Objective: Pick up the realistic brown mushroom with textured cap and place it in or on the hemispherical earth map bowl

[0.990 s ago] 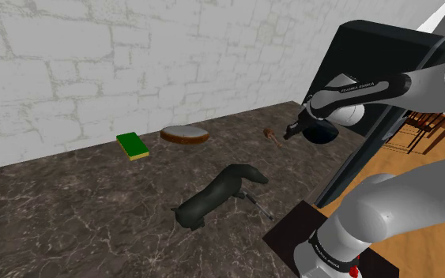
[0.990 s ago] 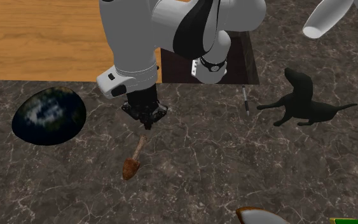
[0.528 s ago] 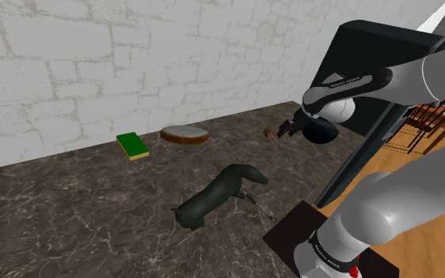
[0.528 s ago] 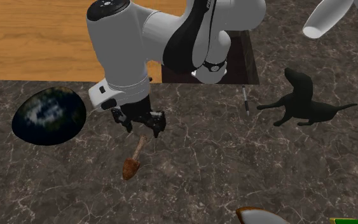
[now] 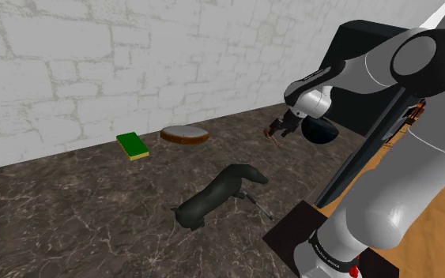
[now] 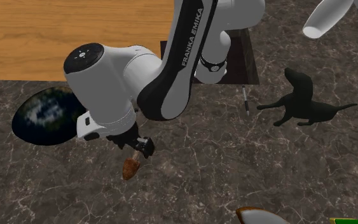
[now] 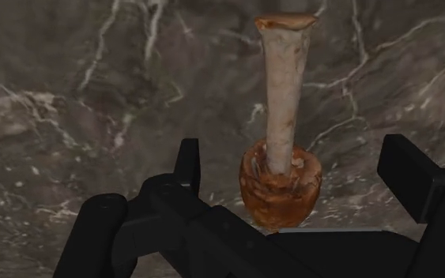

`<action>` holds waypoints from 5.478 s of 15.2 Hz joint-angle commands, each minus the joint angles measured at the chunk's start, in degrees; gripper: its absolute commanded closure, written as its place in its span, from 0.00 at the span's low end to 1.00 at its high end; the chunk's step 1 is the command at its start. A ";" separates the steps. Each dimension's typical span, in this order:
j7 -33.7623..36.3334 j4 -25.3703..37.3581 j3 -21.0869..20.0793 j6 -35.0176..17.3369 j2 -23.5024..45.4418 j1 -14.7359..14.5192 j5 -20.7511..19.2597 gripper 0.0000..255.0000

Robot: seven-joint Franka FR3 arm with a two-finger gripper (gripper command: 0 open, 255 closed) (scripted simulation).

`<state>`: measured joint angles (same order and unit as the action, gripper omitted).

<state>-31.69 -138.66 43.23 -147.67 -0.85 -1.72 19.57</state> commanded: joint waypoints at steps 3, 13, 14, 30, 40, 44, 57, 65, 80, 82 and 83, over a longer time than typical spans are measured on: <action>-4.75 0.80 -0.64 -1.69 4.59 -0.29 6.99 0.00; -6.53 1.08 -1.28 -2.26 6.20 -0.04 9.53 1.00; -6.53 1.08 -1.28 -2.26 6.20 -0.04 9.53 1.00; 2.34 1.76 0.22 1.82 -0.48 -0.64 -1.72 1.00; 10.13 4.39 -1.10 8.55 -7.19 0.82 -11.15 1.00; 12.27 5.88 -1.92 11.51 -9.27 1.45 -13.53 1.00; 16.81 12.19 -4.37 21.39 -13.98 2.70 -17.94 1.00; 10.47 17.23 0.15 25.32 -11.98 3.71 -16.19 1.00; -22.64 40.13 13.94 38.93 15.63 17.00 9.44 1.00; -26.64 45.82 12.98 42.54 21.18 23.04 13.75 1.00; -26.86 45.18 12.67 41.85 21.23 23.14 13.83 1.00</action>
<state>-57.47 -94.46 56.26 -106.34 19.09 20.09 32.29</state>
